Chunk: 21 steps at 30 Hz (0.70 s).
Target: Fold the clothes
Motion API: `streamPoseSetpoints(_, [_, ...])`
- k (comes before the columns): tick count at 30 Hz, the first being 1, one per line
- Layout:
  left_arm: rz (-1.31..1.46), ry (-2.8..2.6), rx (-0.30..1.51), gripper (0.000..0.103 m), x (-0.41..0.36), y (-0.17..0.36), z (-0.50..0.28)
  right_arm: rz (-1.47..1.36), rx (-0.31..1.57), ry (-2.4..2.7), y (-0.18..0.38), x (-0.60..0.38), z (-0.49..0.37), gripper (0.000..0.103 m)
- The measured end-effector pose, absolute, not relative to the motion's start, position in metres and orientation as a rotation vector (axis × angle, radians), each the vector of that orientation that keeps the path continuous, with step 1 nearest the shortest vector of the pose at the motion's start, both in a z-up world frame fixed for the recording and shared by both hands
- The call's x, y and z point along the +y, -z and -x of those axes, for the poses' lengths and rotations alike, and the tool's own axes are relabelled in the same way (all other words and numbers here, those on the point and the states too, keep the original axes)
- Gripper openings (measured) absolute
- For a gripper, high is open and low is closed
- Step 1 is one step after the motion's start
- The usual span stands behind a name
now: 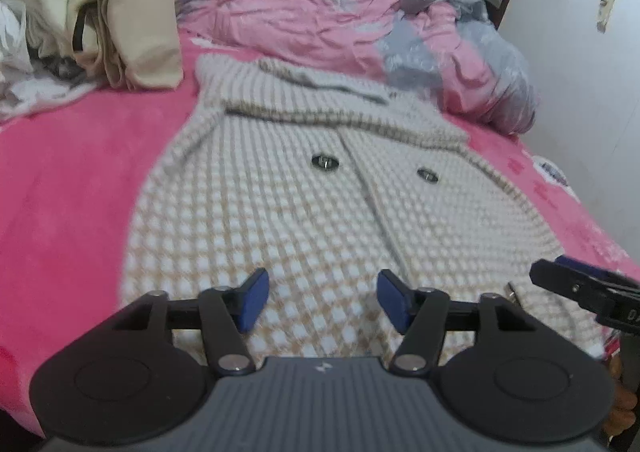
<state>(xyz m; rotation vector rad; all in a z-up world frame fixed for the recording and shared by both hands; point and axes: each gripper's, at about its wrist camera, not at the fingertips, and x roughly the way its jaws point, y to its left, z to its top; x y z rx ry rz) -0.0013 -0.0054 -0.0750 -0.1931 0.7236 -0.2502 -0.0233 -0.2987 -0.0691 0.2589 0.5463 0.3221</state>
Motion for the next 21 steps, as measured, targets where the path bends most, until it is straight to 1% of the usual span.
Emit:
streamPoseSetpoints(1, [0.185, 0.246, 0.711, 0.070, -0.009, 0.078, 0.003, -0.231, 0.548, -0.302, 0.073, -0.295, 0.023, 0.094])
streamPoseSetpoints(2, [0.178, 0.243, 0.701, 0.074, -0.011, 0.081, 0.005, -0.203, 0.550, -0.281, 0.076, -0.292, 0.022, 0.098])
streamPoseSetpoints(5, [0.165, 0.243, 0.684, 0.086, -0.018, 0.083, 0.007, -0.118, 0.556, -0.219, 0.087, -0.281, 0.020, 0.102])
streamPoseSetpoints(8, [0.162, 0.239, 0.672, 0.090, -0.023, 0.084, 0.009, -0.034, 0.560, -0.157, 0.098, -0.270, 0.018, 0.102])
streamPoseSetpoints(10, [0.168, 0.235, 0.665, 0.093, -0.025, 0.085, 0.010, -0.033, 0.568, -0.148, 0.101, -0.271, 0.016, 0.102])
streamPoseSetpoints(12, [0.173, 0.251, 0.681, 0.103, -0.025, 0.085, 0.007, -0.045, 0.578, -0.157, 0.100, -0.273, 0.015, 0.102])
streamPoseSetpoints(21, [0.144, 0.196, 0.767, 0.103, -0.035, 0.078, -0.003, -0.044, 0.602, -0.162, 0.096, -0.271, 0.013, 0.102])
